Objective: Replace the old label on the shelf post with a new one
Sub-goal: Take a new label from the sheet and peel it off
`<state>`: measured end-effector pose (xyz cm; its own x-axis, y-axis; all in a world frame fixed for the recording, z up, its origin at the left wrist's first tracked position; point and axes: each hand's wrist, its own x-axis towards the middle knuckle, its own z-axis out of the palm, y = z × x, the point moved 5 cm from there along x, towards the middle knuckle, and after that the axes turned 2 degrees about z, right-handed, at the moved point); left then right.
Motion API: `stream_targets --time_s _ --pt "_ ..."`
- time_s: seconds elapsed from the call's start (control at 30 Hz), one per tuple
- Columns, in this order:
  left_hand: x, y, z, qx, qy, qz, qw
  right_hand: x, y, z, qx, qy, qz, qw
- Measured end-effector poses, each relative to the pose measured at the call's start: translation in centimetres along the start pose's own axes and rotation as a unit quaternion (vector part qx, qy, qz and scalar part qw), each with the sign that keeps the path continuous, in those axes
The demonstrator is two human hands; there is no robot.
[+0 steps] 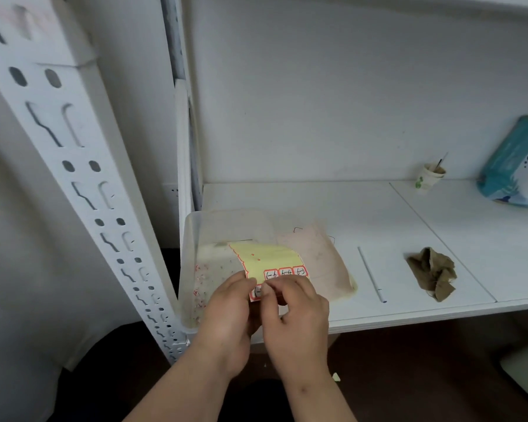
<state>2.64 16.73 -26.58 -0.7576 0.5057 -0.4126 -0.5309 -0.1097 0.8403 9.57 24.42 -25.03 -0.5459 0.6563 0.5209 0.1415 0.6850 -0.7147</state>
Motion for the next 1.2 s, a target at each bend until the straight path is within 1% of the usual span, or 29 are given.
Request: stream_targets --time_s 0.1,0.3,0.47,0.73,0.9,1.07,1.2 --pt "-0.8 0.5 0.0 -0.017 -0.022 0.0 1.0 -0.2 -0.2 0.3 0.011 -0.012 0.023 1.0" --pt "-1.6 1.2 -0.9 -0.025 -0.009 0.003 1.0 -0.5 -1.2 0.5 0.003 -0.03 0.033 0.999" --pt "-1.8 2.0 -1.4 -0.014 0.015 0.033 0.999 -1.0 -1.6 0.5 -0.005 -0.049 0.048 0.998" --pt "-2.2 2.8 -1.7 -0.002 0.025 0.078 0.997 -1.0 -2.6 0.1 0.016 -0.048 0.063 0.997" --pt "-2.2 2.8 -1.8 0.022 0.028 0.109 0.993 -0.8 -2.5 -0.2 0.037 -0.058 0.099 0.993" --pt "-2.1 2.8 -2.1 0.058 0.044 0.132 0.989 -0.7 -2.3 0.0 0.086 -0.088 0.175 0.977" --pt "-2.0 2.8 -2.1 0.072 0.049 0.14 0.986 -0.6 -2.1 0.1 0.099 -0.109 0.208 0.967"
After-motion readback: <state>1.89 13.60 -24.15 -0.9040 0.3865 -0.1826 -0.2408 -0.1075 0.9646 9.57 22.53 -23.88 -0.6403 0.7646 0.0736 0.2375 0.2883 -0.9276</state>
